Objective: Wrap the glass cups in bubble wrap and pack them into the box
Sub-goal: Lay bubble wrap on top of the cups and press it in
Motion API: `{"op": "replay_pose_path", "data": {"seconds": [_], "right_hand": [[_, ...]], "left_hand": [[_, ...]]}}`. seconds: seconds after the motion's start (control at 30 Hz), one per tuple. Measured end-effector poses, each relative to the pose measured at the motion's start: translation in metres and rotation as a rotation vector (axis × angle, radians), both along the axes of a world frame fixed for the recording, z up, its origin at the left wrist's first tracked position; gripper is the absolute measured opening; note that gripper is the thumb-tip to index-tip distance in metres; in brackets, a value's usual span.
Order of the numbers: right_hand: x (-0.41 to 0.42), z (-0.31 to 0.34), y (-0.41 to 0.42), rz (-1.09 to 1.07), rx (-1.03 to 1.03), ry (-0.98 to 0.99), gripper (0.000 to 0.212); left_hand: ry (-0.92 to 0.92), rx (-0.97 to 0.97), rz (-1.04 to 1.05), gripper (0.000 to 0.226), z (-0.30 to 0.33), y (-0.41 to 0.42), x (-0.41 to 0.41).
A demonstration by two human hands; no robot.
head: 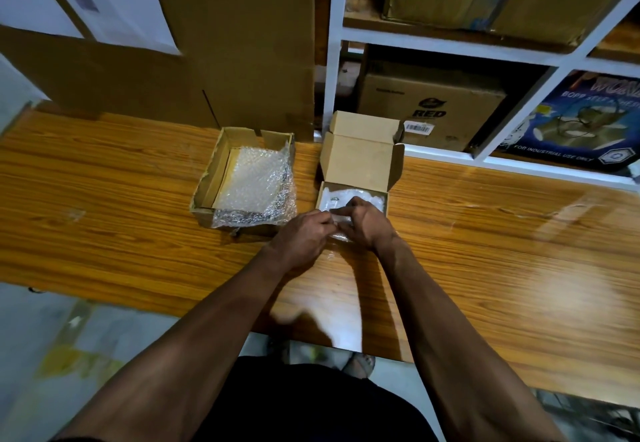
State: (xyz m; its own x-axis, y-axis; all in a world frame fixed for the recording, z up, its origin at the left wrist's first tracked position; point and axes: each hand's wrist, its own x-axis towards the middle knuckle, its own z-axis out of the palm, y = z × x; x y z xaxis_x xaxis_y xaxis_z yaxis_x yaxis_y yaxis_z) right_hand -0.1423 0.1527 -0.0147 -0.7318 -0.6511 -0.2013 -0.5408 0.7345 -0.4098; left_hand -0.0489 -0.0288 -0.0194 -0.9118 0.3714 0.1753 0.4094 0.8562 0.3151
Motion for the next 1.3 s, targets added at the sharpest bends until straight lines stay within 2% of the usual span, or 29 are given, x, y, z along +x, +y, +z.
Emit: {"op": "replay_pose_path", "data": {"seconds": [0.13, 0.27, 0.4, 0.53, 0.8, 1.1, 1.3], "right_hand": [[-0.012, 0.003, -0.005, 0.02, 0.055, -0.048, 0.054], [-0.013, -0.001, -0.011, 0.033, 0.053, -0.026, 0.041], [-0.009, -0.002, -0.012, -0.024, 0.034, -0.001, 0.044], [-0.01, -0.005, -0.012, -0.047, 0.022, 0.023, 0.042], [-0.015, -0.011, -0.01, -0.001, 0.01, 0.043, 0.041], [-0.015, -0.016, -0.004, 0.055, 0.039, 0.073, 0.043], [-0.006, -0.012, 0.007, 0.032, -0.04, 0.037, 0.046]], "left_hand": [[-0.015, 0.044, -0.004, 0.031, -0.001, -0.004, 0.003], [-0.027, 0.072, -0.016, 0.027, -0.001, -0.008, 0.001], [-0.048, 0.078, -0.019, 0.027, -0.002, -0.01, 0.0], [-0.08, 0.1, 0.016, 0.036, -0.005, -0.01, 0.0], [-0.068, 0.093, 0.031, 0.026, -0.006, -0.011, -0.006], [-0.098, -0.023, 0.062, 0.04, 0.001, -0.007, -0.009], [-0.082, -0.095, 0.01, 0.023, 0.002, -0.009, -0.01]]}}
